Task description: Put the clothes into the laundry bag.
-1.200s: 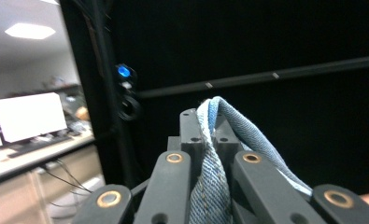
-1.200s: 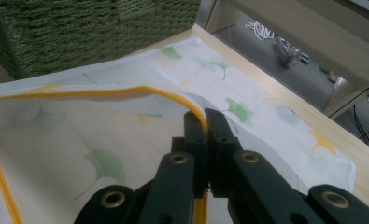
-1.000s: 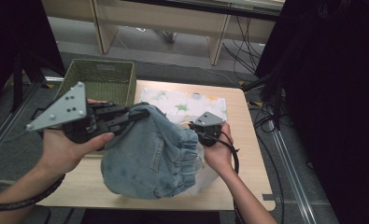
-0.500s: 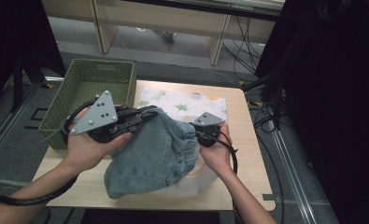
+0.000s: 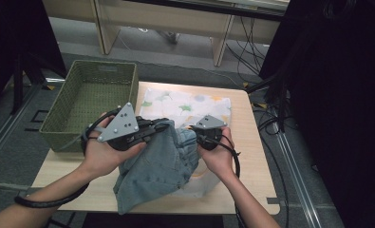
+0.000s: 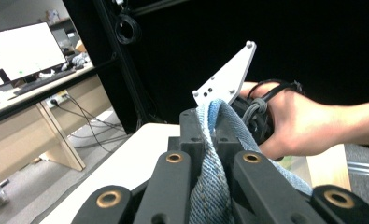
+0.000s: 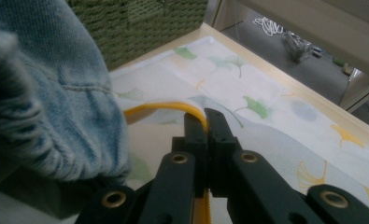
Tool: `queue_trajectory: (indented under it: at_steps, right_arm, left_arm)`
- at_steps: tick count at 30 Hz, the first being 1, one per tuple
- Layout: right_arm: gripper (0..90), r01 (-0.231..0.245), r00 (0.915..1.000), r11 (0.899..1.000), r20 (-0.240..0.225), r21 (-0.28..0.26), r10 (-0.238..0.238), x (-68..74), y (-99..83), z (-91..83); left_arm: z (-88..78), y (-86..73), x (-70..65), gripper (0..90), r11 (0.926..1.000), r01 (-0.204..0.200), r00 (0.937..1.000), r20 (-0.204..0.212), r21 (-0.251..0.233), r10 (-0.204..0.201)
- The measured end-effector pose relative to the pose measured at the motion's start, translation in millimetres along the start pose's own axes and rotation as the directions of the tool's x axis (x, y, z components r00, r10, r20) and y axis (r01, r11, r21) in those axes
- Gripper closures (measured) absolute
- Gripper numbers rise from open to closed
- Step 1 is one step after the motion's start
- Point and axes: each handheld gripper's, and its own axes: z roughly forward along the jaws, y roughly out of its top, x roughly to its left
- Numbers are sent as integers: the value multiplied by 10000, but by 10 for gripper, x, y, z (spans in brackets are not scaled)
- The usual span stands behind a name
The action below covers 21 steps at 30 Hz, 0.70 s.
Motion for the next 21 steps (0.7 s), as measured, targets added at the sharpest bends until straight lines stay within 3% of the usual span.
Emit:
queue_trajectory:
  at_steps: [6, 12, 14, 16, 19, 21]
  right_arm:
    - [900, -726, 9974, 9973, 38, -113, 726, -73, -18, -55]
    - [900, -578, 9983, 9981, -108, -230, 575, -74, 5, -51]
    - [900, -637, 9979, 9975, -125, -292, 634, -65, 23, -61]
    - [900, -703, 9973, 9966, -219, -436, 694, -63, 53, -77]
    - [900, -716, 9972, 9953, -242, -645, 702, -50, 101, -112]
    - [900, -756, 9968, 9949, -322, -668, 736, -21, 117, -117]
  left_arm:
    - [-256, 191, 134, 863, 9985, -164, 9971, -748, -517, 125]
    - [-471, 321, 223, 863, 9954, -302, 9902, -1389, -912, 173]
    - [-460, 317, 226, 863, 9976, -392, 9897, -1400, -578, 308]
    - [-368, 248, 193, 862, 9986, -481, 9941, -966, 215, 500]
    - [-144, 49, 85, 861, 9891, -421, 9991, -32, 1413, 430]
    - [31, -118, 12, 860, 9810, -309, 9988, 420, 1915, 233]
